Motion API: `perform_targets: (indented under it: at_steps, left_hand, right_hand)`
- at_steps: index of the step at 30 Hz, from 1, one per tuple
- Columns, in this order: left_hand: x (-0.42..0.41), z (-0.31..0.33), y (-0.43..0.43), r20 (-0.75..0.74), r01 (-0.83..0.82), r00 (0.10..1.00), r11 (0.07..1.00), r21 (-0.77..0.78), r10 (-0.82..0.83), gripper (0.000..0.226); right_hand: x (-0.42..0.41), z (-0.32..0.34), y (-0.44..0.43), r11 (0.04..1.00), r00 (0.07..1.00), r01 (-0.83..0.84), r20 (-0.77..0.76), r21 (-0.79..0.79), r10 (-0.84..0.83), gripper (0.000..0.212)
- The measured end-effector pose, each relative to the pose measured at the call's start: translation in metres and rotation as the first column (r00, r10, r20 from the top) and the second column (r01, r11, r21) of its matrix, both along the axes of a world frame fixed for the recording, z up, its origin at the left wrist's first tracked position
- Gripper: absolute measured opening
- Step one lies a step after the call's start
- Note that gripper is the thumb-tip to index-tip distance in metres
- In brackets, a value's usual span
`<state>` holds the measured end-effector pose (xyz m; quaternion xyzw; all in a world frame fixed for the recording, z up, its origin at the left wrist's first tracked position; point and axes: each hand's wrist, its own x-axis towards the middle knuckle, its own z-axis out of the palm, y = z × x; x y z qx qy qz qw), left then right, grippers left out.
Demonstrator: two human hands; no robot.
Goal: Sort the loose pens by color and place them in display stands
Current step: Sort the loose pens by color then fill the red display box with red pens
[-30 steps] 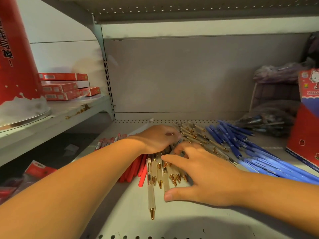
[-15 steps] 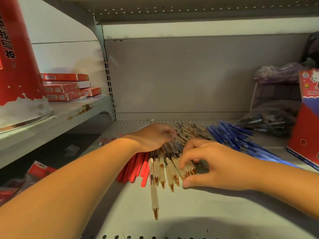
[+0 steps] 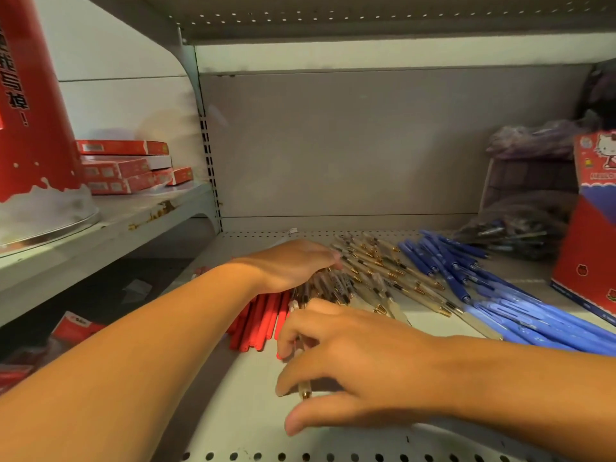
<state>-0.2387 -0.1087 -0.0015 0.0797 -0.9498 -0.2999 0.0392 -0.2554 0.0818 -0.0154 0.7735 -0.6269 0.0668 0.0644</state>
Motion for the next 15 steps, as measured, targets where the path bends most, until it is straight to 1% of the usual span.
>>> perform_targets:
  at_steps: [2, 6, 8, 9, 12, 14, 15]
  left_hand:
    - [0.000, 0.000, -0.001, 0.004, 0.012, 1.000, 1.000, -0.002, -0.012, 0.040]
    - [-0.002, -0.001, -0.002, 0.007, 0.036, 0.999, 0.997, -0.064, -0.036, 0.041]
    - [-0.002, 0.001, -0.002, -0.013, 0.048, 0.999, 0.996, -0.081, -0.049, 0.035]
    - [-0.002, 0.002, -0.002, -0.016, 0.058, 0.998, 0.993, -0.101, -0.060, 0.033]
    - [-0.001, 0.002, -0.004, -0.018, 0.102, 0.994, 0.983, -0.155, -0.106, 0.032]
    - [0.000, 0.001, -0.006, 0.001, 0.085, 0.996, 0.980, -0.179, -0.087, 0.024]
    - [0.000, 0.000, -0.006, 0.026, 0.066, 0.998, 0.977, -0.203, -0.062, 0.021]
  right_hand:
    - [-0.002, 0.001, -0.004, 0.999, 0.998, -0.021, -0.053, -0.028, 0.019, 0.045]
    - [-0.003, -0.004, -0.013, 0.993, 0.981, -0.049, -0.192, -0.105, 0.028, 0.040]
    - [-0.002, -0.006, -0.020, 0.987, 0.966, -0.014, -0.257, -0.162, -0.028, 0.040]
    - [-0.002, -0.006, -0.024, 0.983, 0.963, 0.031, -0.257, -0.178, -0.077, 0.041]
    - [-0.004, -0.001, -0.030, 0.973, 0.968, 0.161, -0.164, -0.167, -0.188, 0.046]
    - [-0.009, 0.006, -0.024, 0.959, 0.975, 0.218, 0.006, -0.179, -0.220, 0.047]
    - [-0.016, 0.010, -0.018, 0.942, 0.961, 0.274, 0.104, -0.195, -0.258, 0.046]
